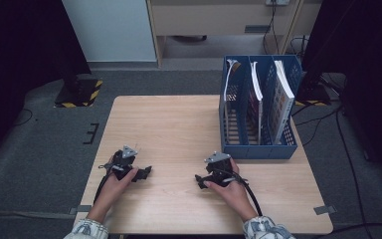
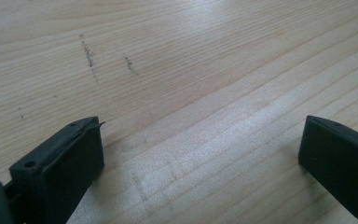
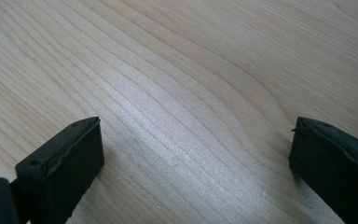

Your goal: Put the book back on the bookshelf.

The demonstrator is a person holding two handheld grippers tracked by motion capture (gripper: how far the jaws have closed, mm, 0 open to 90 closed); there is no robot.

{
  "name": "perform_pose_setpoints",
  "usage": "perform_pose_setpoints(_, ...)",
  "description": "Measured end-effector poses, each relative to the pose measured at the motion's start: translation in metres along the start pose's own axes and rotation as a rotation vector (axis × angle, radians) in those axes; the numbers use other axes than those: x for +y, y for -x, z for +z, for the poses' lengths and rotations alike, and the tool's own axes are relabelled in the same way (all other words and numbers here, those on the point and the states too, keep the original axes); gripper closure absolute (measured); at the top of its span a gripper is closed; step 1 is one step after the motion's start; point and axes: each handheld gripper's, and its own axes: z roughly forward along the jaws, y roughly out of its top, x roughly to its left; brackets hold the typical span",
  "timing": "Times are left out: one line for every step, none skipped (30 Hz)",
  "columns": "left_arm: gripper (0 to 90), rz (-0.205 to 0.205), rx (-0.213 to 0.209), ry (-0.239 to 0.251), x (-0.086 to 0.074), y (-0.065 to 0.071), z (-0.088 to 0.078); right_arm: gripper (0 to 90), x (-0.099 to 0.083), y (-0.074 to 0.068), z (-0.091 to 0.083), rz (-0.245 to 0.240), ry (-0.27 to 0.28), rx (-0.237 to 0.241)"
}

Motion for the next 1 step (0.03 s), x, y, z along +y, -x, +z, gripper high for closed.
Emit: perform_pose_setpoints(0.0,0.0,0.0,0.0,0.0001,0.0,0.0001,3.4,0.0001,0.0001,-0.0001,0.0,-0.001,0.001)
